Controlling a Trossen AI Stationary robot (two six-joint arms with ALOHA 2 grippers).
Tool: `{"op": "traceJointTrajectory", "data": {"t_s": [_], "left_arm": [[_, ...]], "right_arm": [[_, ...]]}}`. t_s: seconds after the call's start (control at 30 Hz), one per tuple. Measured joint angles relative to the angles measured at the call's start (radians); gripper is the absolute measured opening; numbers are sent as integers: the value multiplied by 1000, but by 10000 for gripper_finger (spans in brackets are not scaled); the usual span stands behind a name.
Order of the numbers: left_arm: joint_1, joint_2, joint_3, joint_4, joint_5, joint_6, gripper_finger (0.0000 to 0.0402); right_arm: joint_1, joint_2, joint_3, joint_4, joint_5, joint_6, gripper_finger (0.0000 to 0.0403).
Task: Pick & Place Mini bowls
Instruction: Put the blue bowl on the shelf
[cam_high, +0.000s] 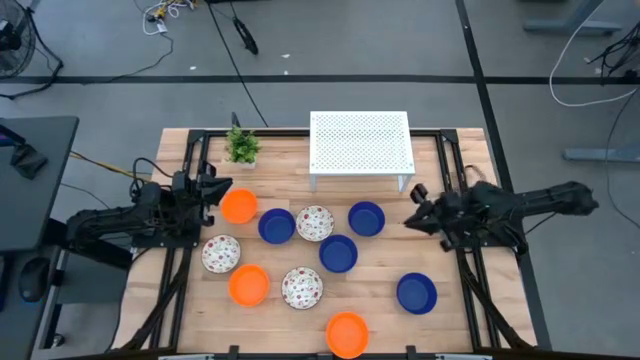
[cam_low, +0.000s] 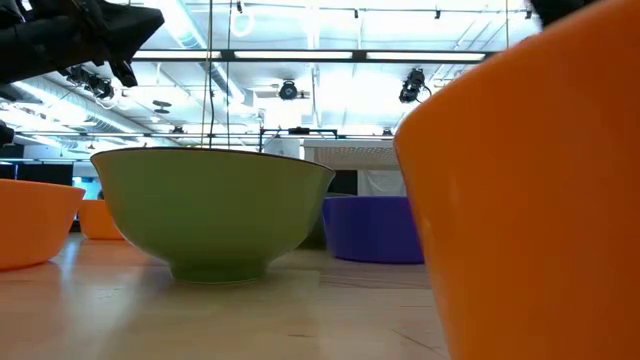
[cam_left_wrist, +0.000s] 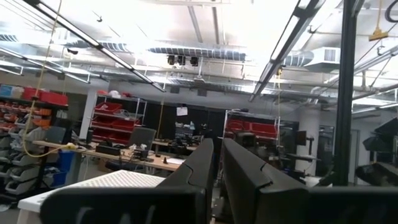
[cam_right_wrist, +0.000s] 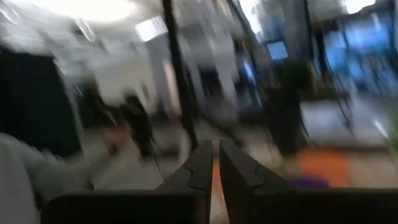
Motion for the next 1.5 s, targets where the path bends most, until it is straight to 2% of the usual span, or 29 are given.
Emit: {"op": "traceJointTrajectory", "data": {"t_s": [0.13,0.27,0.57,0.67,0.77,1.0,1.2,1.33,1.5], "left_arm": [[0,0,0,0,-17,2,39],[0,0,0,0,-21,19,39],[0,0,0,-1,-21,24,39],[0,0,0,-1,-21,24,39],[0,0,0,-1,-21,24,39],[0,0,0,-1,-21,20,39],[0,0,0,-1,-21,22,39],[0,0,0,-1,-21,23,39],[0,0,0,-1,-21,24,39]], "right_arm": [[4,147,154,-337,87,-47,53],[3,300,289,-546,105,-72,99],[5,638,509,-812,107,-191,219],[5,750,559,-853,126,-228,239],[5,858,598,-896,168,-268,243],[5,1037,629,-900,185,-330,219],[5,1102,629,-895,276,-322,177],[5,1105,630,-886,280,-321,125],[5,1105,630,-891,279,-322,35]]}}
